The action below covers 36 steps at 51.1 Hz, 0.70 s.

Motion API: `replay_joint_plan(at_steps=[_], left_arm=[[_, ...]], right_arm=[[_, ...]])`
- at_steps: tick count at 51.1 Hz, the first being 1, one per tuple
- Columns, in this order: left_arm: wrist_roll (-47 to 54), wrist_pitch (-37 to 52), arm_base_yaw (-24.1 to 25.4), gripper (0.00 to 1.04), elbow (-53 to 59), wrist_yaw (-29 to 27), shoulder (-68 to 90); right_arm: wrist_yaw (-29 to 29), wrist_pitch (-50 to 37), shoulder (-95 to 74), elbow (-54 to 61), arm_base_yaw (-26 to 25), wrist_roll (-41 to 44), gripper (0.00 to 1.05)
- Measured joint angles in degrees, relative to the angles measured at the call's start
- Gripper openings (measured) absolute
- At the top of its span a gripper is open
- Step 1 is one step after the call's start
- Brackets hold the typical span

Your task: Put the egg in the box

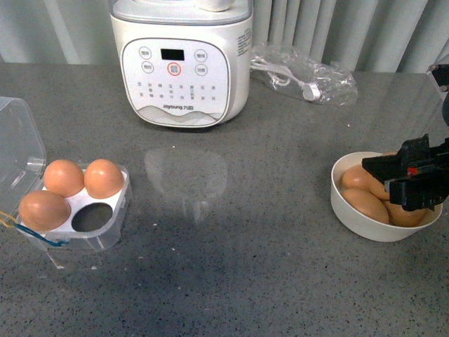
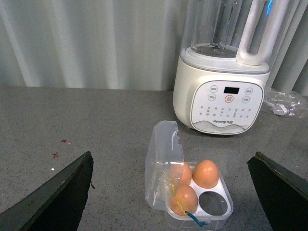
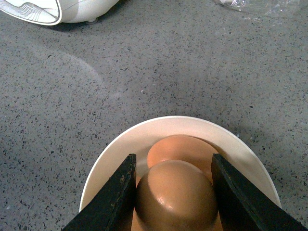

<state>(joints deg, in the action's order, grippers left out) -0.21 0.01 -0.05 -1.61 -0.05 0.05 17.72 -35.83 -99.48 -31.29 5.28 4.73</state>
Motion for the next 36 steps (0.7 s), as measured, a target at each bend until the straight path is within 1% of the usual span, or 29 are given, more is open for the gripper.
replay_joint_plan(at_steps=[7,11,15,20,29,36], left_arm=[[0.0,0.0,0.0,0.98,0.0,0.0,0.0],[0.0,0.0,0.0,0.98,0.0,0.0,0.0],[0.0,0.0,0.0,0.98,0.0,0.0,0.0],[0.0,0.0,0.0,0.98,0.0,0.0,0.0],[0.0,0.0,0.0,0.98,0.0,0.0,0.0],[0.0,0.0,0.0,0.98,0.0,0.0,0.0]], right_arm=[[0.4,2.8,4.9,0.1,0.5,1.3,0.4],[1.2,5.2,8.8,-1.9,1.5,1.4,0.4],[3.1,7.3,11.4,-6.0,3.8,0.3,0.4],[6.3,7.0,10.9,-10.4,7.3,-2.3,0.4],[10.7,5.9,4.7,-17.1,13.2,-4.0,0.4],[15.6,6.1,-1.7,-22.6,17.3,-5.5,0.4]])
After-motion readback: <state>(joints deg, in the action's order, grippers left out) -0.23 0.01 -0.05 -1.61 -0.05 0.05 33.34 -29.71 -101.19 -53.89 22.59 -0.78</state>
